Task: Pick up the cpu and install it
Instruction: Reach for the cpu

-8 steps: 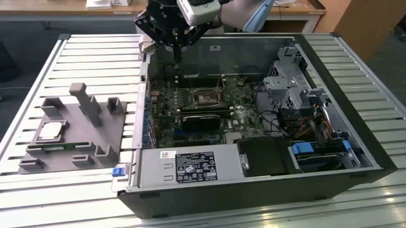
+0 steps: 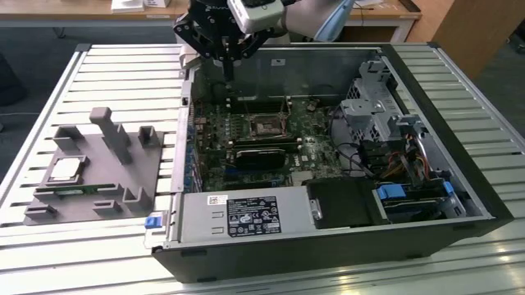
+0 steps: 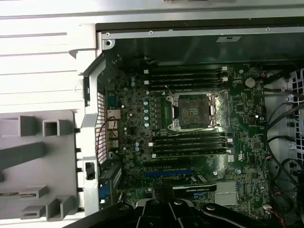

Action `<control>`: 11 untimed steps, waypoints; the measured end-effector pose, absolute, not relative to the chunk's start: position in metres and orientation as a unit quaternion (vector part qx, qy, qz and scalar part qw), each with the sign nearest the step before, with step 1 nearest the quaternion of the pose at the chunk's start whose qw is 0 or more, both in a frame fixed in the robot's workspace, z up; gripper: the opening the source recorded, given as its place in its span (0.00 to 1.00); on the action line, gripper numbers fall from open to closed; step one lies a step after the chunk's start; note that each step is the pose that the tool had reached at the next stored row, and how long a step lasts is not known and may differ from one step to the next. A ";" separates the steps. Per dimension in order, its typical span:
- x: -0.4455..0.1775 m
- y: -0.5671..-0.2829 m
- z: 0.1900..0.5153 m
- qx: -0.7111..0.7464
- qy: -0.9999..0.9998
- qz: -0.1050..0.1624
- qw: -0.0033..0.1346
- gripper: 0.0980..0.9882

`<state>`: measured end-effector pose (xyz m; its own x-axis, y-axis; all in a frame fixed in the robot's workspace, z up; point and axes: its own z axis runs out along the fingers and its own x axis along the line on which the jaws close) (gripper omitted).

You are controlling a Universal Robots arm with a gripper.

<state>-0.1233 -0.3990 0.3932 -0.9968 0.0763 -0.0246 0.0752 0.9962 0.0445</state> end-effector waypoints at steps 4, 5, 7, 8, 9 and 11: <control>-0.128 -0.399 0.393 0.038 0.999 0.022 0.013 0.01; -0.129 -0.399 0.393 0.038 0.999 0.022 0.013 0.01; -0.131 -0.399 0.393 0.038 0.999 0.022 0.013 0.01; -0.132 -0.399 0.393 0.038 0.999 0.022 0.013 0.01; -0.133 -0.399 0.393 0.038 0.999 0.022 0.013 0.01; -0.135 -0.399 0.393 0.038 0.999 0.022 0.013 0.01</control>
<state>-0.1346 -0.3989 0.3933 -0.9968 0.0762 -0.0245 0.0751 0.9962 0.0444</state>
